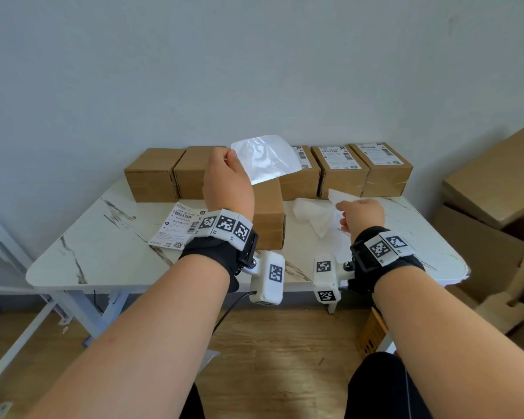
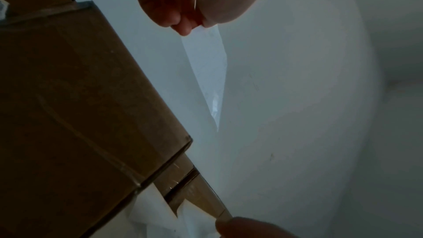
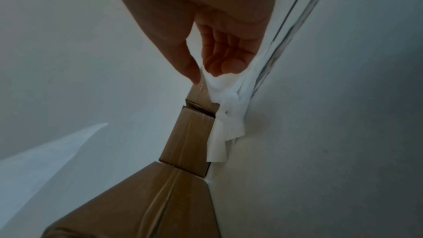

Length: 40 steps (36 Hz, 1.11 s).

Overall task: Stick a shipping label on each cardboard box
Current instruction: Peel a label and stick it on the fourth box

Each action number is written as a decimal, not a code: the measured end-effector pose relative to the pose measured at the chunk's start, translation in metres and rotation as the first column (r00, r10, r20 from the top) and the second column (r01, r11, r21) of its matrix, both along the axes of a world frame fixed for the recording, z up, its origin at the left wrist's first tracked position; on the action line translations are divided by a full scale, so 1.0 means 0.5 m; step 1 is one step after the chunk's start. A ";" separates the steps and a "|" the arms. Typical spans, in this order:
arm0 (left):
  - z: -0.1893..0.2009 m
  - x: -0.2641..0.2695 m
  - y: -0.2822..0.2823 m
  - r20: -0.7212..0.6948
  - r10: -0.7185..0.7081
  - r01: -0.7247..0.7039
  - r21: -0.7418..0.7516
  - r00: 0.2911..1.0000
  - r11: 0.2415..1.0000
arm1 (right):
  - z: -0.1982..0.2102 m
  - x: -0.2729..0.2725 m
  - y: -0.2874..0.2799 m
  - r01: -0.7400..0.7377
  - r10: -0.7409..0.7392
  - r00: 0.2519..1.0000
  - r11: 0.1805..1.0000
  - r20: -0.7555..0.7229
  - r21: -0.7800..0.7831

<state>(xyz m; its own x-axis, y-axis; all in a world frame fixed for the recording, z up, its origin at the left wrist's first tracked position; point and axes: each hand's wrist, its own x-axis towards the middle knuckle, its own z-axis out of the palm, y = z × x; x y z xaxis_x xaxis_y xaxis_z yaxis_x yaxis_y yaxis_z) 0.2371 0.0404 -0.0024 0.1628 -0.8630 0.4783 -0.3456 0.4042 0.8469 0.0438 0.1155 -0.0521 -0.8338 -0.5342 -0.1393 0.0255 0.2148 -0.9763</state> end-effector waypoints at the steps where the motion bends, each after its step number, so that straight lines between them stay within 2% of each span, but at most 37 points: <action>1: 0.000 0.000 0.002 0.015 -0.004 0.004 -0.007 1.000 1.000 | 0.002 0.002 0.000 0.018 -0.019 0.999 1.000 -0.032 -0.015; 4: 0.000 0.002 0.003 0.044 -0.010 0.012 -0.036 0.999 0.999 | 0.017 0.013 0.000 0.066 -0.080 0.990 0.991 -0.119 -0.118; 7: 0.005 0.007 0.005 0.077 -0.011 0.016 -0.056 0.997 0.998 | 0.051 0.031 -0.002 0.033 -0.071 0.982 0.977 -0.176 -0.211; 10: 0.009 0.011 0.002 0.088 -0.008 0.017 -0.093 0.996 0.996 | 0.086 0.056 -0.004 -0.095 0.034 0.971 0.964 -0.238 -0.250; 15: 0.019 0.014 0.005 0.079 -0.029 0.042 -0.168 0.996 0.985 | 0.128 0.108 -0.005 -0.346 0.284 0.929 0.892 -0.236 -0.289; 17: 0.021 0.015 0.012 0.080 -0.048 0.063 -0.205 0.996 0.977 | 0.135 0.125 -0.009 -0.385 0.330 0.916 0.882 -0.228 -0.272; 25: 0.009 0.037 0.025 0.142 -0.115 0.154 -0.306 0.983 0.939 | 0.145 0.143 -0.014 -0.318 0.302 0.948 0.917 -0.102 -0.242; 32: 0.000 0.046 0.026 0.192 -0.139 0.193 -0.300 0.971 0.934 | 0.150 0.150 -0.011 -0.319 0.307 0.948 0.907 -0.087 -0.274; 40: -0.015 0.051 0.022 0.247 -0.218 0.280 -0.249 0.944 0.927 | 0.144 0.141 -0.015 -0.248 0.233 0.969 0.928 -0.087 -0.277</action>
